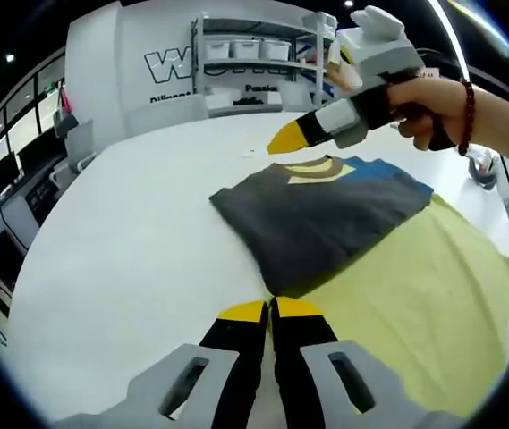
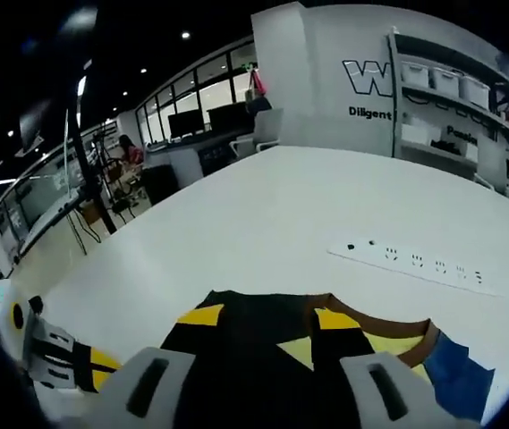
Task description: Fold the garment on the visible template until the final outline fits inside the template.
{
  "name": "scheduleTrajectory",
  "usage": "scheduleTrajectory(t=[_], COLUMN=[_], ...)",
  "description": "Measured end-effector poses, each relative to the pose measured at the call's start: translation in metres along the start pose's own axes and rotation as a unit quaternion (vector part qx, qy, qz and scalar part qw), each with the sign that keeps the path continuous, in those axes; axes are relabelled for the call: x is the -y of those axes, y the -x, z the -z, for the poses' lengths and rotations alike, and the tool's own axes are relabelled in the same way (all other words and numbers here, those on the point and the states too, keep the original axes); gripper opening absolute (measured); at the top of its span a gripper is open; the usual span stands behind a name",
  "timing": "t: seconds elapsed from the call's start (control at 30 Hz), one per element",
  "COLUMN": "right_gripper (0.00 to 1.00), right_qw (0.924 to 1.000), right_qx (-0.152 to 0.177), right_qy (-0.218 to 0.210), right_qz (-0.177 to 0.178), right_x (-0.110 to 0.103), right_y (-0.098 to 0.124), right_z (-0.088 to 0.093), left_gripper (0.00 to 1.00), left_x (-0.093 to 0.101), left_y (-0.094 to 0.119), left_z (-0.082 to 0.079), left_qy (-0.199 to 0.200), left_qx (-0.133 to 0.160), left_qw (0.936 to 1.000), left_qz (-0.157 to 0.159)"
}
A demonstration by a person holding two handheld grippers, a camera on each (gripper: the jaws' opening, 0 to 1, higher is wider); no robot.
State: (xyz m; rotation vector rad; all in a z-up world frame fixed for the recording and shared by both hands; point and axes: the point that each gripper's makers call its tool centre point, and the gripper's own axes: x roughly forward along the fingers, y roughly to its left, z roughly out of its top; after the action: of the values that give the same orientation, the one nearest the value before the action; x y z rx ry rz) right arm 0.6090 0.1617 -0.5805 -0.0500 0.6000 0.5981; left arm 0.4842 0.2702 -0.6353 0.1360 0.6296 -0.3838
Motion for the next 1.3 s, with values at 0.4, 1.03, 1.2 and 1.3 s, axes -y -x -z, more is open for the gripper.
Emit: scheduleTrajectory(t=[0.4, 1.03, 1.2, 1.3], right_gripper=[0.54, 0.83, 0.94, 0.97], right_qw=[0.999, 0.9988, 0.9991, 0.9991], right_qx=[0.027, 0.027, 0.024, 0.026], right_qy=[-0.034, -0.041, -0.034, -0.027], right_qz=[0.01, 0.001, -0.012, -0.019], right_x=[0.017, 0.008, 0.002, -0.003], right_y=[0.048, 0.122, 0.135, 0.147], right_z=[-0.003, 0.025, 0.035, 0.038], left_gripper=[0.07, 0.51, 0.56, 0.63], left_x=[-0.015, -0.006, 0.005, 0.005], left_y=[0.0, 0.051, 0.065, 0.071], left_z=[0.001, -0.015, -0.01, -0.007], left_qy=[0.024, 0.043, 0.027, 0.027], left_qx=[0.003, 0.032, 0.024, 0.02], left_qw=[0.9997, 0.9985, 0.9993, 0.9993], left_qz=[-0.004, -0.001, 0.012, 0.014])
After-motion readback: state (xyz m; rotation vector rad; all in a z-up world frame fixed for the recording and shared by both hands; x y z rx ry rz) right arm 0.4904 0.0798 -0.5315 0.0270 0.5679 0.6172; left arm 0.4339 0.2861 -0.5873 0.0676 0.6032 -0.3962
